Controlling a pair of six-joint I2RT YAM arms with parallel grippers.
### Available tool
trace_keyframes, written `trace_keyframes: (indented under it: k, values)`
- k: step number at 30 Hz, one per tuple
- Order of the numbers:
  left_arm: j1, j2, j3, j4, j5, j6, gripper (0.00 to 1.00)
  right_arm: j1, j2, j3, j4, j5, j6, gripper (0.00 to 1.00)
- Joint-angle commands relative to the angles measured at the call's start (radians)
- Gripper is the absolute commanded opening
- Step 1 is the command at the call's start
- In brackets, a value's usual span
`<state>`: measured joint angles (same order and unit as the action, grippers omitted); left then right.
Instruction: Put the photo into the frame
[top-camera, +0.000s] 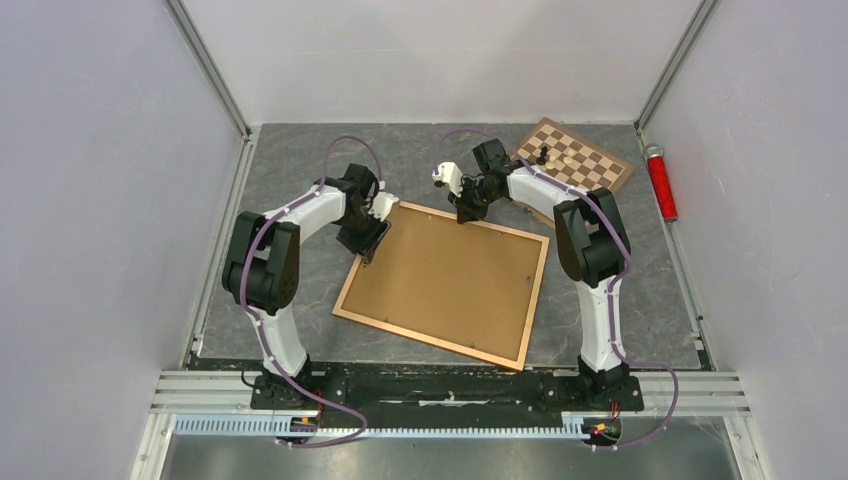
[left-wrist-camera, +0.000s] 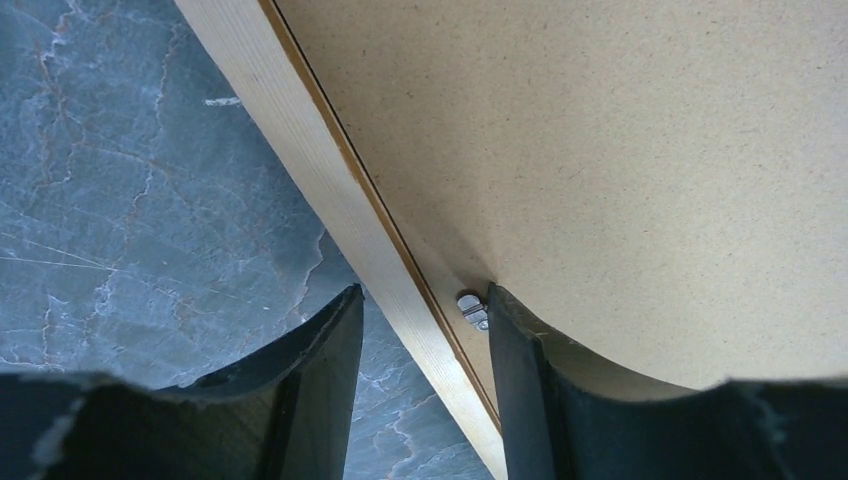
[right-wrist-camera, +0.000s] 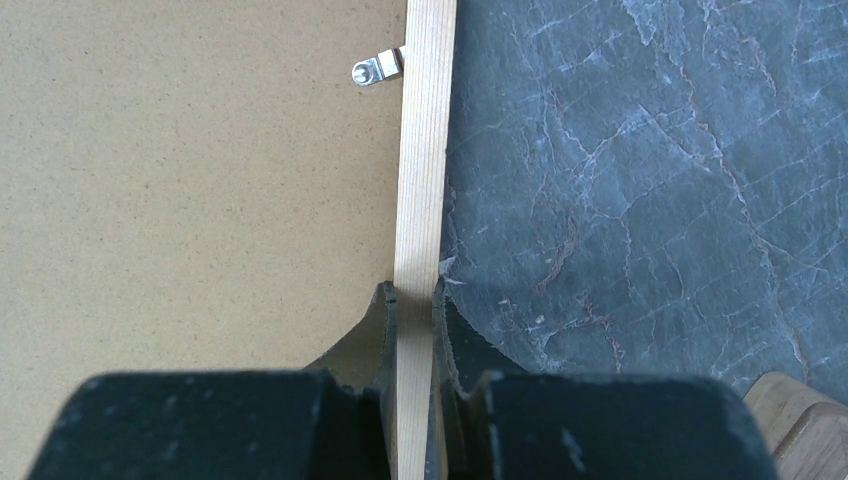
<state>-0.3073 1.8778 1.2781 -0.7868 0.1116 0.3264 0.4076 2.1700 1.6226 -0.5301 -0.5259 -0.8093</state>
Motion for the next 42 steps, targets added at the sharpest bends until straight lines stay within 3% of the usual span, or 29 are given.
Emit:
trace_keyframes:
  k: [1,12,30,33,42]
  values:
    - [0.002,-0.023,-0.029,0.034,-0.052,-0.011,0.52,0.005,-0.029,-0.024,-0.043,-0.005,-0.004,0.00]
    - [0.003,-0.045,-0.058,0.034,-0.066,-0.013,0.37,0.004,-0.040,-0.038,-0.038,0.000,-0.001,0.00]
    - [0.003,-0.081,-0.115,0.026,-0.052,0.011,0.28,0.004,-0.055,-0.051,0.019,0.052,0.069,0.02]
    - [0.002,-0.083,-0.112,0.026,-0.052,0.008,0.28,0.005,-0.067,-0.050,0.047,0.078,0.109,0.10]
    - [0.005,-0.069,-0.090,0.053,-0.075,-0.088,0.18,-0.032,-0.150,-0.044,0.137,0.174,0.337,0.54]
